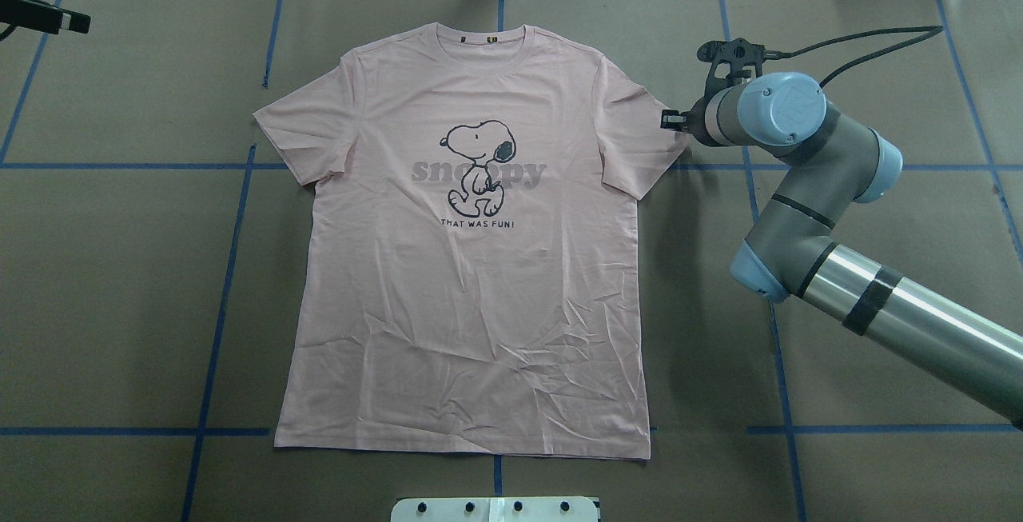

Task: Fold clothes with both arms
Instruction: 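Grasp the sleeve with the right gripper and fold it onto the shirt body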

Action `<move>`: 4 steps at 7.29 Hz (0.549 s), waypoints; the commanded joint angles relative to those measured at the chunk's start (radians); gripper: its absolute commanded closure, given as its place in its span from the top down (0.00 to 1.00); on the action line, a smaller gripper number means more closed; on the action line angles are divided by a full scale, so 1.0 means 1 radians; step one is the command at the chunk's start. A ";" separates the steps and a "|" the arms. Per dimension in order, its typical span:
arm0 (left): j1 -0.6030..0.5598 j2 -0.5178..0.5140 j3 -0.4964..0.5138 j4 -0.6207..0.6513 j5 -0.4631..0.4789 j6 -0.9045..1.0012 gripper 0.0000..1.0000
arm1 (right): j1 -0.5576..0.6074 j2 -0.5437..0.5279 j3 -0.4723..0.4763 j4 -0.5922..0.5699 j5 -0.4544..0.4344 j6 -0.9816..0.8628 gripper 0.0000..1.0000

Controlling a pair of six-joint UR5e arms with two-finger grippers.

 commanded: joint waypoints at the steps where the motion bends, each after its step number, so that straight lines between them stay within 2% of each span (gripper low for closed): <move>1: 0.000 0.000 0.000 -0.001 0.000 0.000 1.00 | 0.002 0.062 0.012 -0.097 -0.016 0.006 0.00; 3: 0.000 0.000 0.000 -0.001 0.000 0.000 1.00 | -0.025 0.215 0.011 -0.315 -0.075 0.092 0.00; 4: 0.000 0.000 0.000 -0.001 -0.001 -0.002 1.00 | -0.056 0.260 0.002 -0.332 -0.119 0.153 0.00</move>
